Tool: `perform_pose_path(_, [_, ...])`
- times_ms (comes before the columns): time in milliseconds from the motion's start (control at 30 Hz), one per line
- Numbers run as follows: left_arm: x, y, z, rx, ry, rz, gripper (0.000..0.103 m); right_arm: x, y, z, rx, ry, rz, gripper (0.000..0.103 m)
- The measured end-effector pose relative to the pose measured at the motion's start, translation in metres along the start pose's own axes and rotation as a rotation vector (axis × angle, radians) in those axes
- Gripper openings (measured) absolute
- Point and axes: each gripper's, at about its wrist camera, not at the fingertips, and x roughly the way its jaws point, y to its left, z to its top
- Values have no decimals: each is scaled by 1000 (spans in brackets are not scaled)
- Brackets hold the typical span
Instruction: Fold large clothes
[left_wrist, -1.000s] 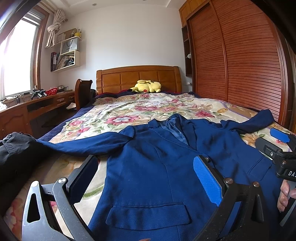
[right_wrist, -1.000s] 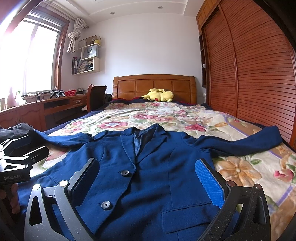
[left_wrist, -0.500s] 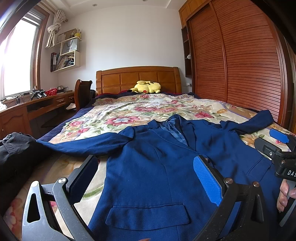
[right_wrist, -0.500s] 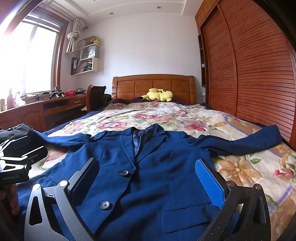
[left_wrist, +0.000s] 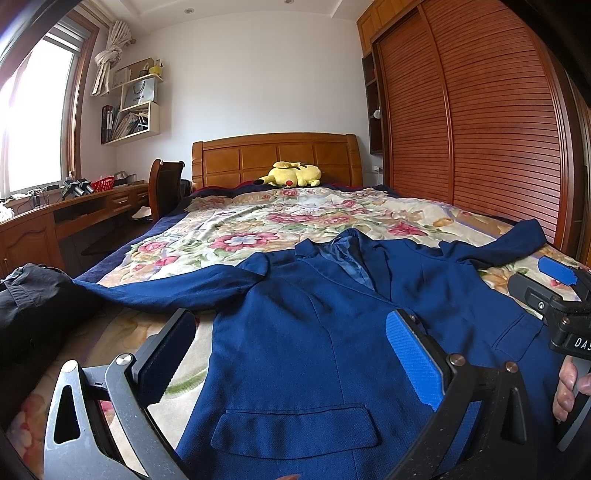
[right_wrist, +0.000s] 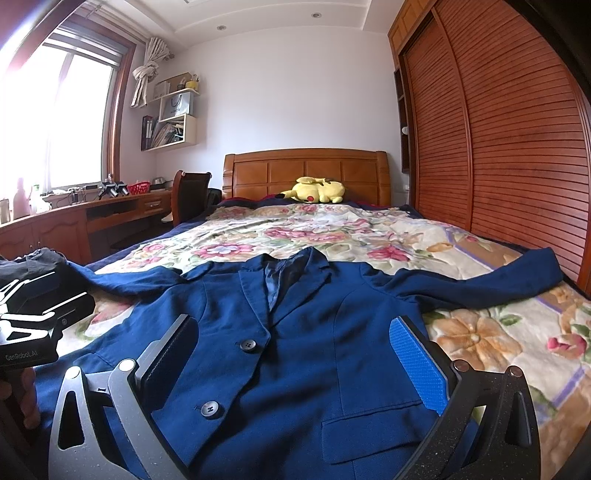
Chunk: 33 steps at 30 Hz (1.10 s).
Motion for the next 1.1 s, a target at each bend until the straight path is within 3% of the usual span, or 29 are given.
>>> perform_pose_path(633, [-1, 0, 2, 1, 2, -7, 103, 1, 0, 1, 1, 7, 9, 103])
perform_pose_path(967, [14, -2, 10, 67, 100, 16, 103, 0, 7, 16, 9, 30, 41, 103])
perform_pose_path(1100, [17, 10, 15, 42, 131, 11, 103, 0, 16, 24, -5, 29, 61, 103])
